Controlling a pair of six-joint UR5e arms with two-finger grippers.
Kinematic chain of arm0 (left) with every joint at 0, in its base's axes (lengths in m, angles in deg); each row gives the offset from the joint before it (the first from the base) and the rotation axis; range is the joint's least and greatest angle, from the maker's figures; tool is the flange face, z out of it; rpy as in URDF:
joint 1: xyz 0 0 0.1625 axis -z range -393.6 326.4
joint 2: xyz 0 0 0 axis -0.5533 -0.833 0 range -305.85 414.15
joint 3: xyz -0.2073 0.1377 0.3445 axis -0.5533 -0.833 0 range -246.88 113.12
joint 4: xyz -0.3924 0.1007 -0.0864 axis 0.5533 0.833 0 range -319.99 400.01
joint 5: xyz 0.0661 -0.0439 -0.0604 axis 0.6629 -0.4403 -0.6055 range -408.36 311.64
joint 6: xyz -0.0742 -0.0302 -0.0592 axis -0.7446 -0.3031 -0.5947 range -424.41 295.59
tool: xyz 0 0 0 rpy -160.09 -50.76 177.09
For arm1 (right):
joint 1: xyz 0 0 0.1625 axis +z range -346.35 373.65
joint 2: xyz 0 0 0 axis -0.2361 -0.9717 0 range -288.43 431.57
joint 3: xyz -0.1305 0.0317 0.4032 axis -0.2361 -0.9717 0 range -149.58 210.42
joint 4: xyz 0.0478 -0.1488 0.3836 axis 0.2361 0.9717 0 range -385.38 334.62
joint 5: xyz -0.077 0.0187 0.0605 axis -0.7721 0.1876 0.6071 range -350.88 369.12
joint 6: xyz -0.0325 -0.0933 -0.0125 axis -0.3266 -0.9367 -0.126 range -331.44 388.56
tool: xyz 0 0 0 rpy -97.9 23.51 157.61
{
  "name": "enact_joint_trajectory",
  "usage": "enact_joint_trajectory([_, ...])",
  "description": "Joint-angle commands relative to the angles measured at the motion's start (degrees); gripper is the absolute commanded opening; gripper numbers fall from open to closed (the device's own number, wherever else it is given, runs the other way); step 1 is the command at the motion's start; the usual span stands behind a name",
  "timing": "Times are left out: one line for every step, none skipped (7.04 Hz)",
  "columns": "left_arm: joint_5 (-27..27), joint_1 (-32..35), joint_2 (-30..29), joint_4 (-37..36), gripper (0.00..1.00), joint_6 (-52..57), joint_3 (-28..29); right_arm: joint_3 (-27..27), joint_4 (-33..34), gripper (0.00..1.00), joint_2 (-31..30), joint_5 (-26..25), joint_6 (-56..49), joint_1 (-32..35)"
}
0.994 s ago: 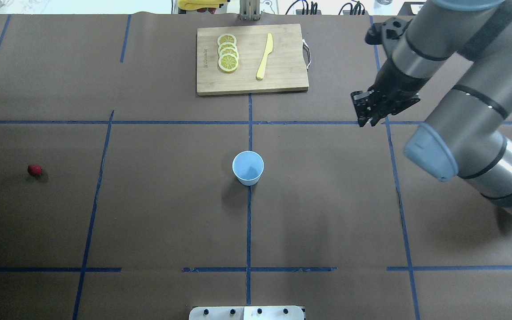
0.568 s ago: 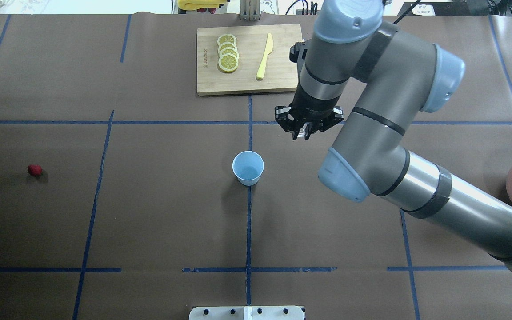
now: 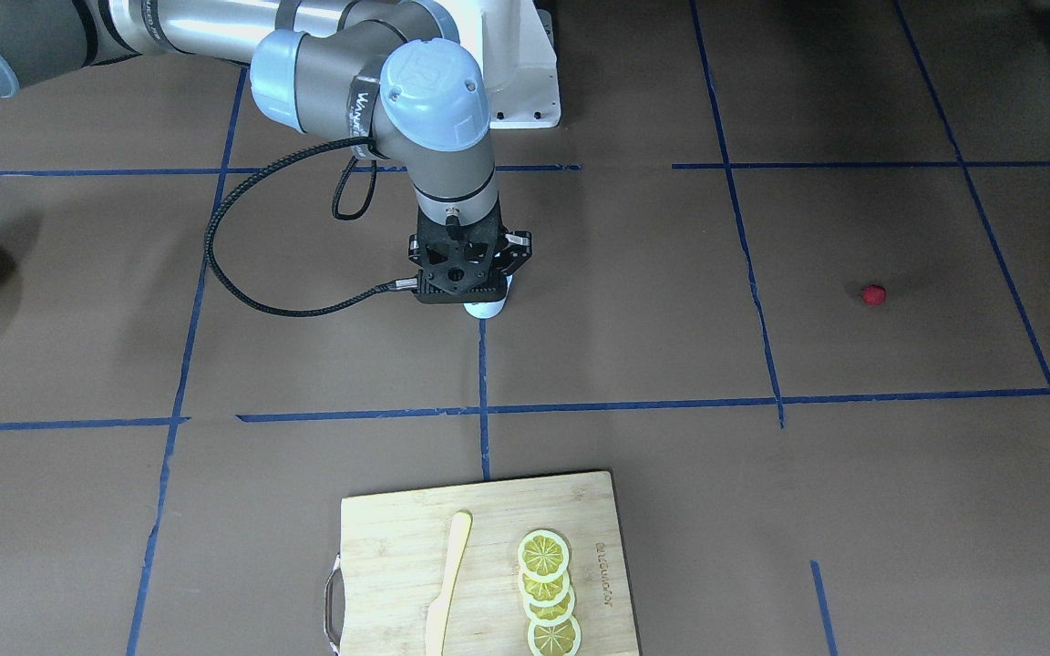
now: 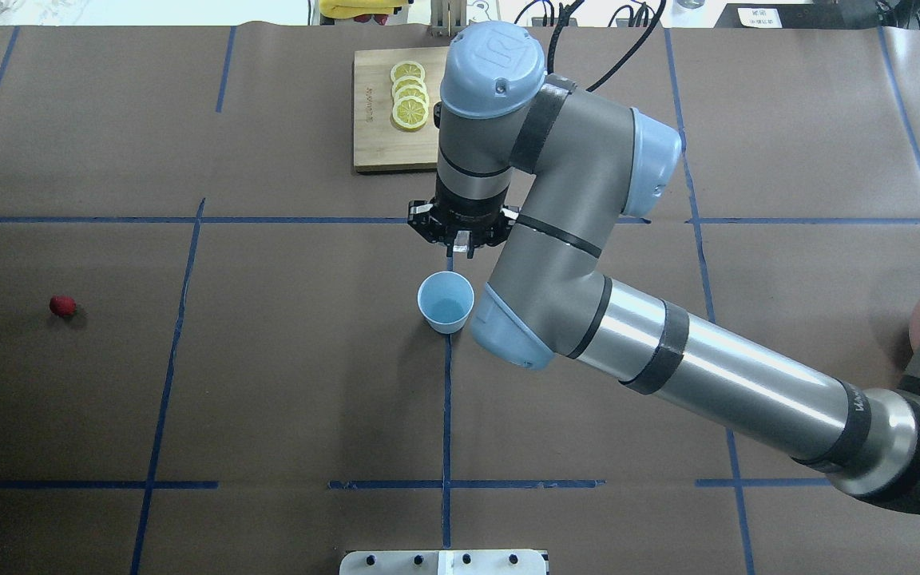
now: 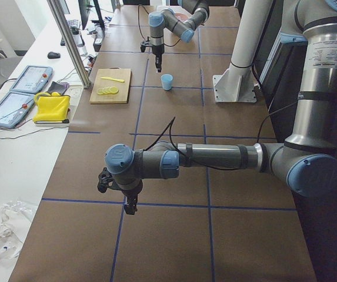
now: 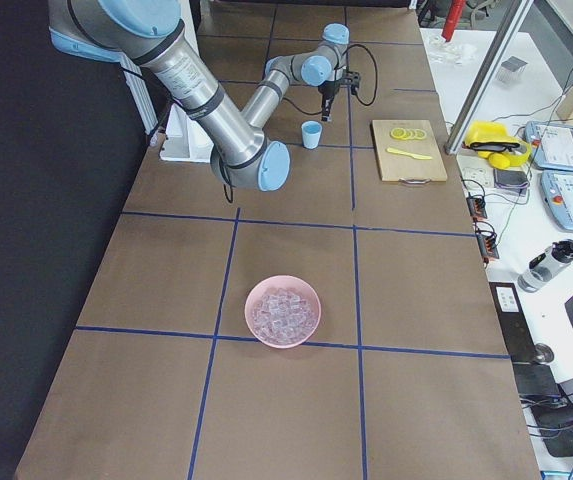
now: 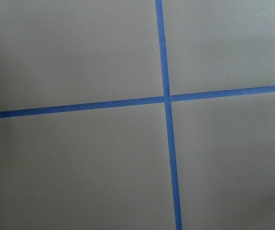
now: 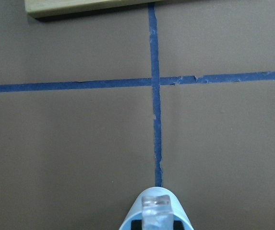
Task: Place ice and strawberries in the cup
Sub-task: 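Carry the held ice cube over the light-blue cup with the right gripper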
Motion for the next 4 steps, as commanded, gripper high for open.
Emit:
enact_joint_trajectory([0.0, 0.0, -0.1, 0.0, 1.0, -0.1, 0.0, 0.1, 2.1, 0.01, 0.3, 0.1, 0.5, -0.6])
enact_joint_trajectory([0.0, 0.0, -0.2, 0.0, 1.0, -0.1, 0.0, 0.2, 3.0, 0.02, 0.3, 0.2, 0.5, -1.7])
enact_joint_trajectory([0.0, 0.0, -0.2, 0.0, 1.0, 0.0, 0.0, 0.1, 3.1, 0.02, 0.5, 0.2, 0.5, -2.3])
enact_joint_trajectory([0.0, 0.0, -0.2, 0.0, 1.0, 0.0, 0.0, 0.0, 3.1, 0.02, 0.5, 0.0, 0.5, -3.0])
